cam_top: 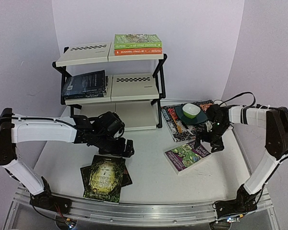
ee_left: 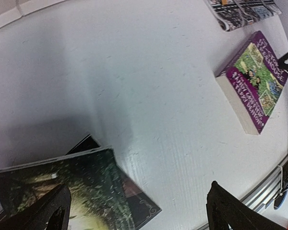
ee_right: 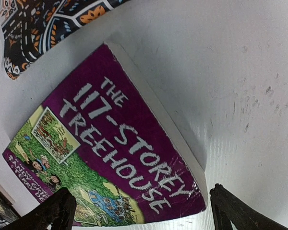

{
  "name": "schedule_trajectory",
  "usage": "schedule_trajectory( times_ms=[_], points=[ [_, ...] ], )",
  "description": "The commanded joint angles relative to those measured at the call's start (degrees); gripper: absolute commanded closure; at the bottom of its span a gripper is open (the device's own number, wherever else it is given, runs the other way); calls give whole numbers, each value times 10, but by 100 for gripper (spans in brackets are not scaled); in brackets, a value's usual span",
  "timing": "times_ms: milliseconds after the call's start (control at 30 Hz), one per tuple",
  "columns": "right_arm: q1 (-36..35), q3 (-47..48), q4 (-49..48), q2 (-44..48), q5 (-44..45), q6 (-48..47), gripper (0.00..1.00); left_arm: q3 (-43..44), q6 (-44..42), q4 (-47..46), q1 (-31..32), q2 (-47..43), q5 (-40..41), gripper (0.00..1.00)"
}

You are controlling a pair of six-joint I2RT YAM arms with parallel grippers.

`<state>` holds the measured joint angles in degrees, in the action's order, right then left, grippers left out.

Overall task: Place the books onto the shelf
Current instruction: Move the book to the center of the board.

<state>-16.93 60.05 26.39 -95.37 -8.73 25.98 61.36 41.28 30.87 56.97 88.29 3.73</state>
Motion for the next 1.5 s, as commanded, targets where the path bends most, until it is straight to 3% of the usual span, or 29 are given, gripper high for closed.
schedule_trajectory(
  times_ms=[0,267,367,500,600,700,800,967,1200,1467],
  points=[
    [13,34,-3,-36,-84,-39,2,72,-76,-65,0,35,-45,0],
    [-12,49,2,-81,-126,-81,7,108,-90,-100,-30,90,-118,1],
    [-52,46,0,-80,-152,-88,11,119,-106,-113,-33,115,-143,1],
    [-133,60,0,-81,-158,-92,10,148,-141,-112,-34,149,-159,1],
    [-151,56,-3,-63,-144,-81,10,175,-159,-112,-36,177,-169,1],
    [-148,40,-2,-15,-48,-68,5,200,-169,-112,-37,201,-174,1],
    [-113,28,5,6,-7,-66,3,219,-171,-112,-36,221,-177,2],
    [-13,33,19,-10,-29,-74,3,216,-167,-113,-36,223,-174,2],
    [-4,102,38,-101,-32,-76,5,181,-169,-115,-36,199,-166,3],
    [-6,123,35,-128,-60,-84,6,154,-166,-114,-38,167,-142,3]
  ],
)
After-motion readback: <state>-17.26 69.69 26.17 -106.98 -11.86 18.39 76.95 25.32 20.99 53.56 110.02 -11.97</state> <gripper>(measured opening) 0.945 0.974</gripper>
